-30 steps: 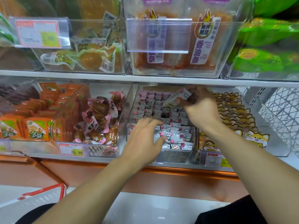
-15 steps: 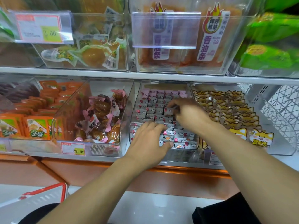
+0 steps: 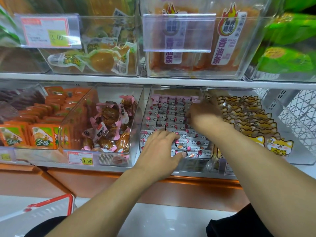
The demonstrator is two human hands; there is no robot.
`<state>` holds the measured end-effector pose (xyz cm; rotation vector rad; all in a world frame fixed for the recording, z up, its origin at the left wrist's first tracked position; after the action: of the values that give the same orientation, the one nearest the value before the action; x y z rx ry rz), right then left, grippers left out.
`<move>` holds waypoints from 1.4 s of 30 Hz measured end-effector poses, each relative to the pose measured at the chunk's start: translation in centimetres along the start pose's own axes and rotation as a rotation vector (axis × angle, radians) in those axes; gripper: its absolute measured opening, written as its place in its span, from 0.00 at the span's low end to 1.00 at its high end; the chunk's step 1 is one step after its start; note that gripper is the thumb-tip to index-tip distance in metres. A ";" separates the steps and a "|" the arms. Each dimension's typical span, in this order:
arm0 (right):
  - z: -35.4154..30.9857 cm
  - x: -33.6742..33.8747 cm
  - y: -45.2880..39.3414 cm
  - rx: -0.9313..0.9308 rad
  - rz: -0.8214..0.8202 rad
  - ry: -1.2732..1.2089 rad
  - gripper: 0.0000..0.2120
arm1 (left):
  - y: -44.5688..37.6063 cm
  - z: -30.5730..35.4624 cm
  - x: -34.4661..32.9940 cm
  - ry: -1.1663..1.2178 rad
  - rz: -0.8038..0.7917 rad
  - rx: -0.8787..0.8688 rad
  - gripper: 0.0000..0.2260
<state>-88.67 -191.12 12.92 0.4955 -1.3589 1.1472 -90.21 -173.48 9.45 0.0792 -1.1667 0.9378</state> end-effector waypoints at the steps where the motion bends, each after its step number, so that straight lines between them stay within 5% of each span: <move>1: -0.1 -0.3 0.1 -0.005 -0.011 -0.014 0.07 | 0.0 0.0 0.0 0.007 0.002 0.000 0.24; 5: 0.1 0.1 0.2 -0.041 0.037 -0.130 0.05 | 0.1 -0.1 0.3 0.037 0.012 0.012 0.22; 14: 4.6 4.0 2.6 -0.227 0.397 -0.808 0.06 | -0.2 -0.6 2.1 0.112 0.092 0.085 0.18; 21: 5.0 5.1 7.3 -0.415 0.463 -1.238 0.02 | -0.3 -1.5 4.1 0.433 0.220 0.338 0.15; 27: 2.1 4.6 10.4 -0.773 -0.002 -1.984 0.04 | 0.3 -1.8 4.6 1.023 0.176 0.644 0.11; 30: 1.4 4.3 11.1 -0.780 -0.206 -2.009 0.05 | 0.9 -2.5 4.2 1.215 0.187 0.814 0.14; 36: 1.6 3.2 10.9 -0.757 -0.355 -1.905 0.06 | 0.9 -3.9 4.3 1.157 0.237 0.830 0.06; 42: 1.7 2.6 10.8 -0.884 -0.439 -2.069 0.04 | 0.5 -3.8 4.3 1.103 0.289 0.755 0.09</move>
<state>-99.20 -187.16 12.20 1.2725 -2.8831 -0.9337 -87.34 -168.74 11.02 -0.0103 0.2297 1.3706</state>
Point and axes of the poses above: each hand's wrist, its own y-axis away from the middle knuckle, its own x-axis out of the back of the hand, z = x × y, the point moved 5 cm from there along -y, towards the middle knuckle, and after that the axes turned 12 degrees about z, right-handed, at the moved point
